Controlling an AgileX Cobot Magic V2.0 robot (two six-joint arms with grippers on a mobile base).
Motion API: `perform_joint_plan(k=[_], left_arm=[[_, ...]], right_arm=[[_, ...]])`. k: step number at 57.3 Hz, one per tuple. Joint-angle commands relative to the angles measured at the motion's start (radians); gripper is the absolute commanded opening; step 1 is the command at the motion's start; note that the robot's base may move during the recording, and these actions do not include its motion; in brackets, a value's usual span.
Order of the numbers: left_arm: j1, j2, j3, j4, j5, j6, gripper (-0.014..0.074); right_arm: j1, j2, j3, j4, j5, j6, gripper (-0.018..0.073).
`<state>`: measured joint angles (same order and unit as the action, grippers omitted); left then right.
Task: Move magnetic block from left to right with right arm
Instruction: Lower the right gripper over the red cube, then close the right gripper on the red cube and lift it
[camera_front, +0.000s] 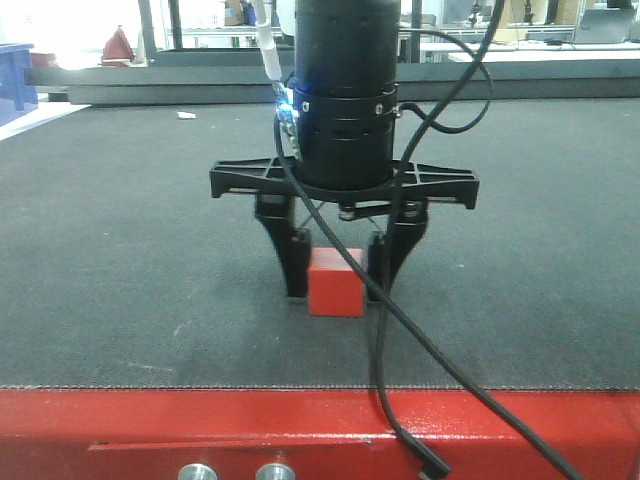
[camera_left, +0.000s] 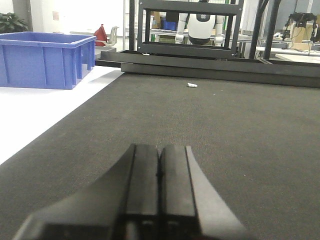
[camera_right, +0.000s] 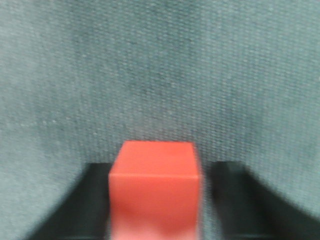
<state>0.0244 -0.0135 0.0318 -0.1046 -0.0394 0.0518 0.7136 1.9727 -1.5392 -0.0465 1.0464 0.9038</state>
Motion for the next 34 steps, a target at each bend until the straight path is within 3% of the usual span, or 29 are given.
perform_joint_plan(k=[1, 17, 26, 34], left_arm=[[-0.008, -0.008, 0.008, -0.005, -0.086, 0.000, -0.0126], [-0.008, -0.008, 0.008, -0.005, -0.086, 0.000, -0.0126], [-0.008, -0.008, 0.008, -0.005, -0.086, 0.000, -0.0126], [-0.008, -0.008, 0.008, -0.005, -0.086, 0.000, -0.0126]], right_arm=[[0.002, -0.054, -0.034, -0.039, 0.012, 0.000, 0.0341], [0.018, -0.089, -0.032, -0.059, 0.027, -0.021, 0.0334], [0.018, -0.190, 0.016, -0.090, 0.026, -0.120, 0.0334], [-0.004, -0.350, 0.144, -0.103, -0.062, -0.211, 0.0334]])
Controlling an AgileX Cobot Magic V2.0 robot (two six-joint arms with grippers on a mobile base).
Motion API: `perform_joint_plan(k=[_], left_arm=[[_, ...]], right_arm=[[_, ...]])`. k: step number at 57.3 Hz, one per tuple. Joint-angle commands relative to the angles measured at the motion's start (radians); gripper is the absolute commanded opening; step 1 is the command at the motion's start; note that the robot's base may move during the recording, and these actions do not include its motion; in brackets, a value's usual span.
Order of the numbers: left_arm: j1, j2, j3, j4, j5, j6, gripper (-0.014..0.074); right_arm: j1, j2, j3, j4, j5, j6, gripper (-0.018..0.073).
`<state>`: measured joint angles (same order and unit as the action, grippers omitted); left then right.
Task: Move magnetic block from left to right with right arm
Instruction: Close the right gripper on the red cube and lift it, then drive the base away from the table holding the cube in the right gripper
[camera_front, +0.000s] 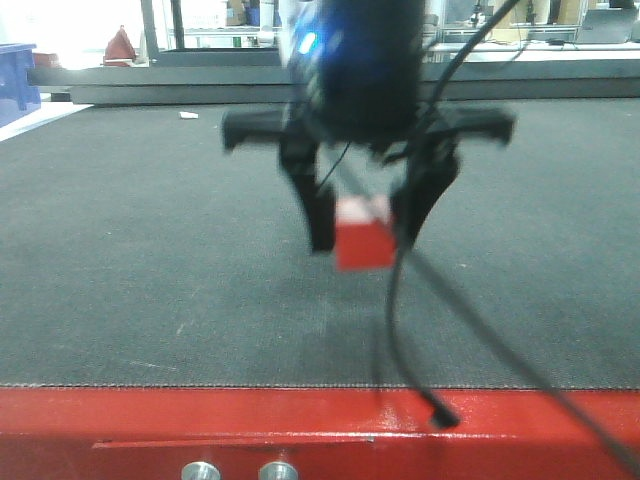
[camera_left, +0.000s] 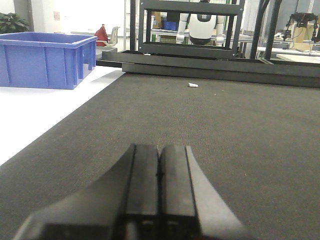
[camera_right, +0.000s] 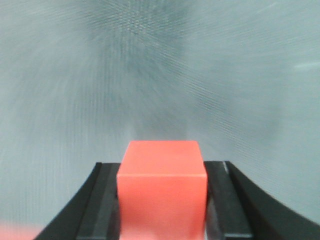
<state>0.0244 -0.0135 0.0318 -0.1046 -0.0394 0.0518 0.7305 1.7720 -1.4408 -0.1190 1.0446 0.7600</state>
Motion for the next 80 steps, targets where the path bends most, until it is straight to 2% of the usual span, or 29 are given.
perform_joint_plan(k=[1, 6, 12, 18, 26, 29, 33, 43, 48, 60, 68, 80], left_arm=[[-0.008, -0.008, 0.008, -0.005, -0.086, 0.000, -0.0126], [-0.008, -0.008, 0.008, -0.005, -0.086, 0.000, -0.0126], [-0.008, -0.008, 0.008, -0.005, -0.086, 0.000, -0.0126], [-0.008, -0.008, 0.008, -0.005, -0.086, 0.000, -0.0126], [-0.008, -0.008, 0.008, -0.005, -0.086, 0.000, -0.0126], [-0.008, -0.008, 0.008, -0.005, -0.086, 0.000, -0.0126], [-0.008, -0.008, 0.008, -0.005, -0.086, 0.000, -0.0126], [-0.008, -0.008, 0.008, -0.005, -0.086, 0.000, -0.0126], [-0.008, -0.008, 0.008, -0.005, -0.086, 0.000, -0.0126], [-0.008, -0.008, 0.008, -0.005, -0.086, 0.000, -0.0126], [-0.008, -0.008, 0.008, -0.005, -0.086, 0.000, -0.0126], [-0.008, -0.008, 0.008, -0.005, -0.086, 0.000, -0.0126]], right_arm=[[-0.026, -0.169, 0.064, -0.031, -0.075, -0.076, 0.0334], [-0.066, -0.279, 0.177, -0.029, -0.161, -0.126, 0.0334], [-0.150, -0.411, 0.318, -0.008, -0.260, -0.206, 0.0334], [-0.248, -0.553, 0.463, 0.049, -0.347, -0.358, 0.0334], [-0.415, -0.734, 0.627, 0.143, -0.429, -0.582, 0.0334], [-0.481, -0.802, 0.679, 0.155, -0.469, -0.634, 0.0334], [-0.593, -0.914, 0.756, 0.156, -0.527, -0.687, 0.0334], [-0.751, -1.092, 0.895, 0.168, -0.671, -0.788, 0.0334], [-0.777, -1.161, 0.948, 0.176, -0.731, -0.805, 0.0334], [-0.776, -1.340, 1.049, 0.171, -0.868, -0.805, 0.0334], [-0.776, -1.498, 1.113, 0.119, -0.977, -0.805, 0.0334], [-0.776, -1.639, 1.136, 0.105, -0.951, -0.804, 0.0334]])
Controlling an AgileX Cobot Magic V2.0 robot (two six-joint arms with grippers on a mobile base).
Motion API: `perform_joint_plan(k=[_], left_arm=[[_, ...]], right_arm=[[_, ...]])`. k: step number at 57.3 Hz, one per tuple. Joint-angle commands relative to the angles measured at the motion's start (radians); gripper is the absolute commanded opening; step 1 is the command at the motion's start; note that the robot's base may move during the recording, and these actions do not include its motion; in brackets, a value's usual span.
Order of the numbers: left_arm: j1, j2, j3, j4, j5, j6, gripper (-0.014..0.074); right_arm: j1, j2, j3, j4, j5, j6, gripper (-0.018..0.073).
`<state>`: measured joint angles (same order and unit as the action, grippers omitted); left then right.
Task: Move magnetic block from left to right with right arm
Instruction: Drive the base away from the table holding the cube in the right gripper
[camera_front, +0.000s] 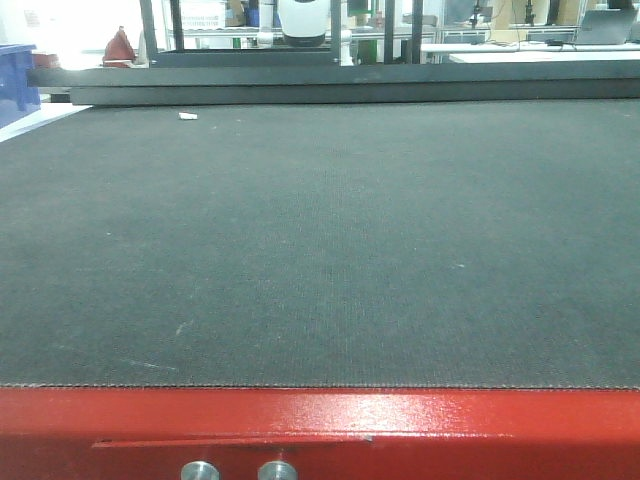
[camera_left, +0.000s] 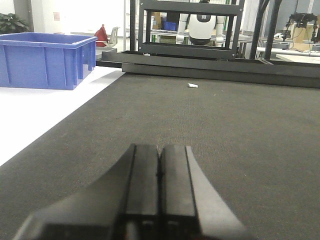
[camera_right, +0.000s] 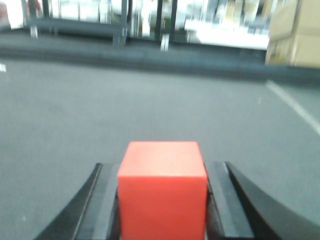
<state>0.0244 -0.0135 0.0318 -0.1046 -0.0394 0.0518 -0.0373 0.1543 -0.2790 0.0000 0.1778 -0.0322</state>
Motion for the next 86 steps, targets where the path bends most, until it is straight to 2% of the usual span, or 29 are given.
perform_joint_plan(k=[1, 86], left_arm=[[-0.008, -0.008, 0.008, -0.005, -0.086, 0.000, -0.0126], [-0.008, -0.008, 0.008, -0.005, -0.086, 0.000, -0.0126]], right_arm=[[-0.008, -0.026, -0.026, -0.014, -0.084, -0.012, 0.0334], [-0.008, -0.039, -0.026, -0.014, -0.097, -0.012, 0.0334]])
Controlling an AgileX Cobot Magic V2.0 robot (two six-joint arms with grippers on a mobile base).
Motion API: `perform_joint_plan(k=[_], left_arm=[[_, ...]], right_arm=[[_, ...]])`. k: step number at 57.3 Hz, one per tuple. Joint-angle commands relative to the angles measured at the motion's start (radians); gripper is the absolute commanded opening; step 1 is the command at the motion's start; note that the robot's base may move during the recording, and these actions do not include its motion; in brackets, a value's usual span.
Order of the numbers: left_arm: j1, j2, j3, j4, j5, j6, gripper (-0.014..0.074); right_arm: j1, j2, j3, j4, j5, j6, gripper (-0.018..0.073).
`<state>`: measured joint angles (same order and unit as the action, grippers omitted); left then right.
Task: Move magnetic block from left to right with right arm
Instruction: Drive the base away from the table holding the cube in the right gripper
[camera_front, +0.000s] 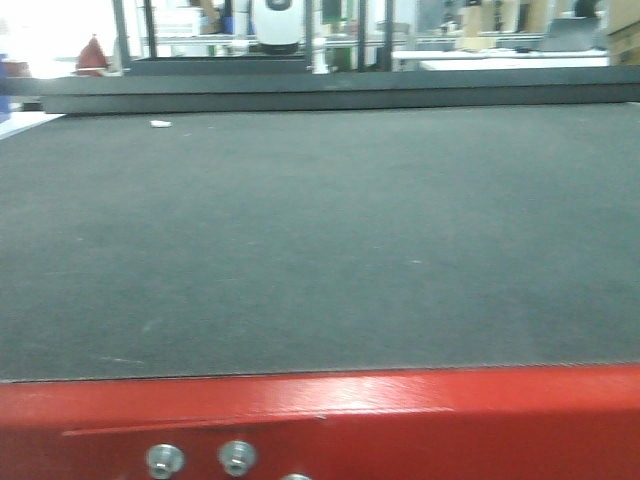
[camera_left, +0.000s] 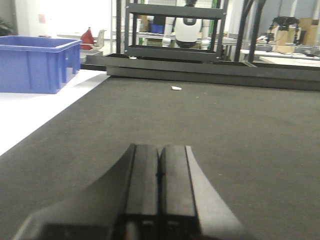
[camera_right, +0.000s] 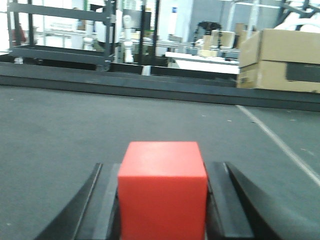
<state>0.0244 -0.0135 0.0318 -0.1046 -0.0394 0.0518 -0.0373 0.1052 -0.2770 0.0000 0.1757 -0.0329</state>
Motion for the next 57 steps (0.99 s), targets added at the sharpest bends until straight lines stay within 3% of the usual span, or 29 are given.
perform_joint_plan(k=[1, 57], left_arm=[[-0.008, -0.008, 0.008, -0.005, -0.086, 0.000, -0.0126], [-0.008, -0.008, 0.008, -0.005, -0.086, 0.000, -0.0126]], right_arm=[[-0.008, 0.010, -0.028, -0.014, -0.095, -0.011, 0.0334], [-0.008, 0.010, -0.028, -0.014, -0.095, -0.011, 0.0334]])
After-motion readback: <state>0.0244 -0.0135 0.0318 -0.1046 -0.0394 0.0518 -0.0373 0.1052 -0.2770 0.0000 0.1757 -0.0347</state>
